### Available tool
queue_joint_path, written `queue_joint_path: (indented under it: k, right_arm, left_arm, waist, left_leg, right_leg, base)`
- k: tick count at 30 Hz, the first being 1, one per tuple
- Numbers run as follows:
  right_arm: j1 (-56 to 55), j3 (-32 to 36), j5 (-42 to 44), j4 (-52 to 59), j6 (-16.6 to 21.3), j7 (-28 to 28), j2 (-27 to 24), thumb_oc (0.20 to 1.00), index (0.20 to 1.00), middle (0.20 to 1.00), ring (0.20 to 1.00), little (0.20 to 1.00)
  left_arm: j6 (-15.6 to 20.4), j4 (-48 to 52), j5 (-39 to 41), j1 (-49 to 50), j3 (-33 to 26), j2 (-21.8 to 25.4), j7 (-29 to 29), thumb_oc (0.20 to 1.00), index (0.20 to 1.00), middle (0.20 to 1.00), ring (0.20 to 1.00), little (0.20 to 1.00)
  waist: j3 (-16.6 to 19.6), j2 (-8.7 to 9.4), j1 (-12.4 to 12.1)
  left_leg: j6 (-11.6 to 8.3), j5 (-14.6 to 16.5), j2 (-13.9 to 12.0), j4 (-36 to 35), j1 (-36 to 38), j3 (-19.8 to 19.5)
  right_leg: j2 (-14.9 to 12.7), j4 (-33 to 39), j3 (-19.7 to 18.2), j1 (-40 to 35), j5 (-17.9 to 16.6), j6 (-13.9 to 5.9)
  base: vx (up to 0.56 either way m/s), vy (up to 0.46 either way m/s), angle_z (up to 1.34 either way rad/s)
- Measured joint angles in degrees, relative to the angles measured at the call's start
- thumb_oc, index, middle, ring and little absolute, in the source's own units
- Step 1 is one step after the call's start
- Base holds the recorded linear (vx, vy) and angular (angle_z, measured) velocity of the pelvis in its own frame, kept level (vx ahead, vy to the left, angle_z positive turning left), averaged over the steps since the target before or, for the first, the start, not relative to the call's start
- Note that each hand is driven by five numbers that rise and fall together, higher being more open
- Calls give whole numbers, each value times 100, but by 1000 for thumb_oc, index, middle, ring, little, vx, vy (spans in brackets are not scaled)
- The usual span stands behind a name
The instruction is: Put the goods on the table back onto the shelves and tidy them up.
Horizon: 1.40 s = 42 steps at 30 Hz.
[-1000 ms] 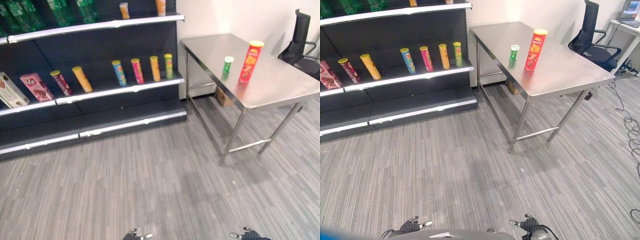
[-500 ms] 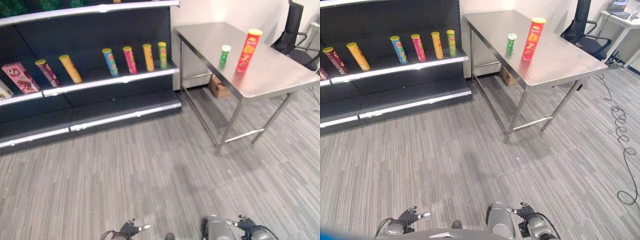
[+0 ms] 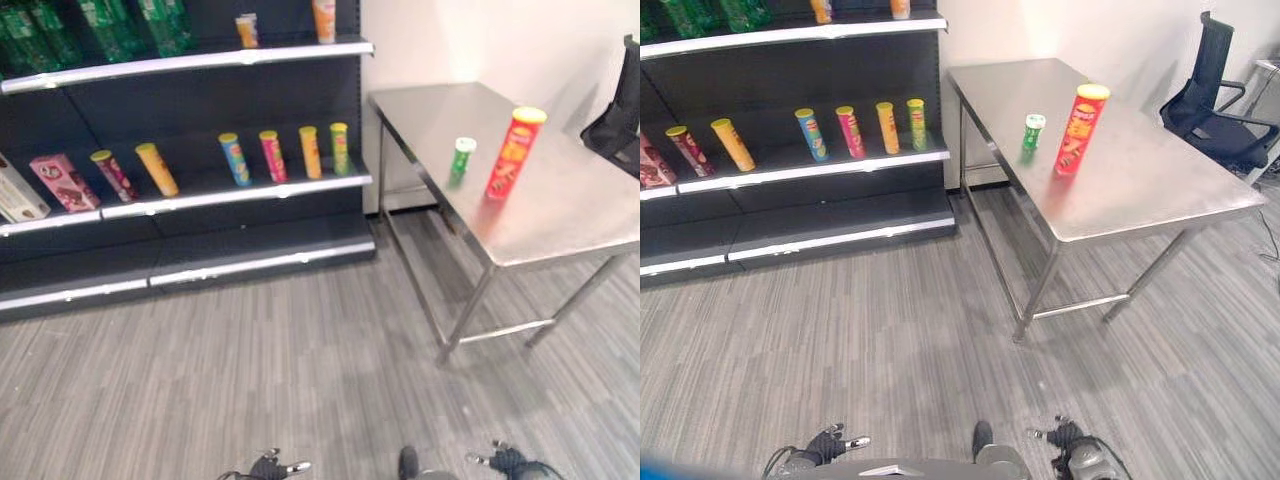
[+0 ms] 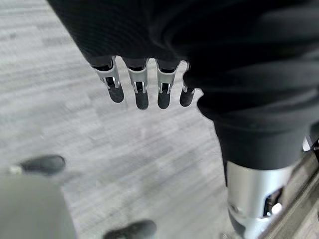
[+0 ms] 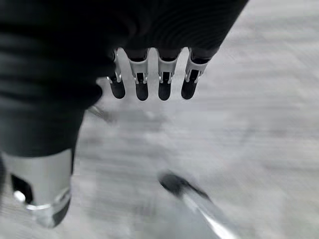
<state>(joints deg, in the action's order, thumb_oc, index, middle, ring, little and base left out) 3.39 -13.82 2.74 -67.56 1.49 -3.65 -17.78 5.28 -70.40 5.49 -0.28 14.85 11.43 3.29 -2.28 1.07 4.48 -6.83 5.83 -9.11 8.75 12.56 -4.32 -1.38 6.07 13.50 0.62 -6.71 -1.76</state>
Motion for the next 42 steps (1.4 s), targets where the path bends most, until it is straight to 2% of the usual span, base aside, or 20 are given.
queue_joint_path:
  k: [3, 5, 6, 8, 10, 12, 15, 16, 18, 22, 23, 24, 25, 27, 33, 34, 35, 37, 39, 42]
  right_arm:
    - [-69, -44, 11, 8, 12, -14, 0, 1000, 1000, 1000, 1000, 1000]
    - [-64, -39, 107, 131, 22, -71, -19, 1000, 1000, 1000, 1000, 1000]
    - [-56, -78, 211, 111, 7, -90, 25, 1000, 1000, 1000, 1000, 1000]
    - [-11, -83, 231, -10, -5, -97, 116, 1000, 1000, 1000, 1000, 1000]
    - [86, -85, 229, -90, -8, -91, 197, 1000, 1000, 1000, 1000, 1000]
    - [136, -238, 227, -92, -1, -84, 188, 1000, 1000, 1000, 1000, 1000]
    - [129, -293, 224, -151, 3, -92, 195, 1000, 1000, 1000, 1000, 1000]
    - [176, -280, 222, -272, 1, -102, 187, 1000, 1000, 1000, 1000, 1000]
    - [112, -228, 221, -345, -2, -103, 173, 1000, 1000, 1000, 1000, 1000]
    - [-119, -165, 179, -398, 2, -101, 7, 1000, 1000, 1000, 1000, 1000]
    - [-160, -172, 168, -450, -1, -104, 67, 1000, 1000, 1000, 1000, 1000]
    - [-232, -148, 166, -508, -4, -85, 266, 1000, 1000, 1000, 1000, 1000]
    - [-249, -61, 165, -509, -12, -81, 342, 1000, 1000, 1000, 1000, 1000]
    - [-254, -6, 164, -504, -18, -70, 434, 1000, 1000, 1000, 1000, 1000]
    - [-249, 7, 164, -482, -34, 18, 554, 1000, 1000, 1000, 1000, 1000]
    - [-250, 38, 164, -493, -45, 31, 569, 1000, 1000, 1000, 1000, 1000]
    - [-246, 64, 164, -544, -78, 48, 496, 1000, 1000, 1000, 1000, 1000]
    - [-255, 51, 163, -523, -88, 51, 448, 1000, 1000, 1000, 1000, 1000]
    - [-267, 7, 163, -466, -73, 55, 473, 1000, 1000, 1000, 1000, 1000]
    - [-199, -5, 162, -345, -74, 46, 478, 1000, 1000, 1000, 1000, 1000]
  left_arm:
    - [9, -4, 47, -52, -80, -11, -8, 1000, 1000, 1000, 1000, 1000]
    - [-4, -3, 51, -128, -79, -7, -25, 1000, 1000, 1000, 1000, 1000]
    - [-5, 15, 67, -149, -137, 41, -27, 1000, 1000, 1000, 1000, 1000]
    - [-19, 40, 70, -222, -133, 86, -30, 1000, 1000, 1000, 1000, 1000]
    - [43, 92, 93, -389, -142, 141, -33, 1000, 1000, 1000, 1000, 1000]
    - [50, 111, 115, -469, -215, 128, -23, 1000, 1000, 1000, 1000, 1000]
    - [48, 90, 101, -411, -174, 159, -12, 1000, 1000, 1000, 1000, 1000]
    - [58, 98, 118, -436, -218, 161, -7, 1000, 1000, 1000, 1000, 1000]
    - [74, 59, 105, -452, -232, 226, 22, 1000, 1000, 1000, 1000, 1000]
    - [71, 7, 99, -225, -196, 156, 29, 1000, 1000, 1000, 1000, 1000]
    - [67, 4, 97, -233, -133, 220, 27, 1000, 1000, 1000, 1000, 1000]
    - [71, 30, 97, -287, -119, 390, 30, 1000, 1000, 1000, 1000, 1000]
    - [66, 29, 94, -364, -110, 424, 33, 1000, 1000, 1000, 1000, 1000]
    - [78, 52, 90, -427, -5, 439, 35, 1000, 1000, 1000, 1000, 1000]
    - [91, 95, 53, -339, 70, 447, 27, 1000, 1000, 1000, 1000, 1000]
    - [80, 87, 52, -287, 68, 452, 26, 1000, 1000, 1000, 1000, 1000]
    - [42, 90, 50, -229, 64, 367, 25, 1000, 1000, 1000, 1000, 1000]
    - [37, 91, 42, -155, 125, 304, 20, 1000, 1000, 1000, 1000, 1000]
    - [49, 91, 40, -167, 228, 354, 22, 1000, 1000, 1000, 1000, 1000]
    - [60, 96, 37, -259, 327, 433, 13, 1000, 1000, 1000, 1000, 1000]
  waist:
    - [59, 157, -19]
    - [-8, 82, -9]
    - [-69, 152, -37]
    - [-144, 276, -26]
    - [-366, 404, -146]
    - [-514, 306, -177]
    - [-588, 213, -159]
    - [-700, 165, -186]
    - [-771, 192, -304]
    - [-682, 1, -293]
    - [-657, 106, -274]
    - [-576, 385, -270]
    - [-559, 496, -242]
    - [-587, 424, -241]
    - [-188, 373, -293]
    - [-132, 373, -290]
    - [-172, 266, -280]
    - [-218, 71, -277]
    - [-247, -50, -286]
    - [-347, 91, -270]
  left_leg:
    - [-588, -130, -62, 1936, -871, -91]
    - [-746, -1053, -237, 3393, -1678, -104]
    - [-562, -1415, -257, 3999, -1993, -49]
    - [-284, -958, -233, 4300, -2493, 329]
    - [-150, -680, -214, 2970, -2728, 826]
    - [-69, -798, -224, 1071, -2736, 807]
    - [-123, -1050, -150, -1086, -2503, 255]
    - [-115, -1201, -88, -1466, -2569, -308]
    - [-117, -1279, 90, -1459, -2572, -783]
    - [11, -1301, 189, -1439, -1911, -426]
    - [50, -1753, 302, -1416, -1840, -284]
    - [230, -1698, 595, -1436, -1783, -31]
    - [351, -1667, 673, -1430, -1715, 74]
    - [613, -1556, 764, -1417, -1554, 177]
    - [689, -1307, 1181, -1442, -1599, 608]
    - [719, -1263, 1254, -1389, -1654, 712]
    - [1027, -1017, 1314, -1001, -1705, 779]
    - [1069, -1097, 1152, -1386, -1251, 867]
    - [1061, -1049, 1079, -1438, -1099, 885]
    - [1101, -1026, 1052, -1439, -1054, 910]
  right_leg:
    - [85, -8, 125, -216, 171, 318]
    - [353, -34, 67, -438, 453, 561]
    - [374, -24, -7, -597, 563, 730]
    - [308, -38, -124, -742, 728, 850]
    - [198, -29, -258, -858, 779, 807]
    - [280, -42, -315, -988, 752, 702]
    - [403, -39, -591, -1208, 974, 354]
    - [457, -40, -847, -1297, 1051, 253]
    - [377, -41, -1168, -1467, 1166, 296]
    - [214, -41, -1615, -1900, 1407, -6]
    - [33, -42, -1683, -1987, 1500, -99]
    - [-293, -91, -1635, -1946, 1484, -178]
    - [-438, -255, -1590, -1892, 1466, -236]
    - [-534, -713, -1536, -1674, 1621, -450]
    - [-843, -708, -1560, -862, 1689, -386]
    - [-960, -698, -1500, -787, 1689, -391]
    - [-1001, -1161, -1454, -704, 1599, -728]
    - [-861, -2125, -1354, -361, 1466, -839]
    - [-976, -3171, -1062, 107, 1491, -889]
    - [-1261, -2975, -199, 436, 1516, -848]
  base:
    - [193, -173, 15]
    - [276, -180, -12]
    - [302, -112, -20]
    - [270, -10, -11]
    - [145, 51, -30]
    - [196, 117, -53]
    - [261, 155, -53]
    - [236, 153, -87]
    - [199, 184, -101]
    - [197, 261, -88]
    - [217, 360, -76]
    - [192, 374, -60]
    - [168, 373, -48]
    - [68, 182, -31]
    - [68, 250, -21]
    - [11, 212, -10]
    - [-9, 179, -13]
    - [-11, 113, -30]
    - [32, 66, -20]
    - [66, -51, -4]
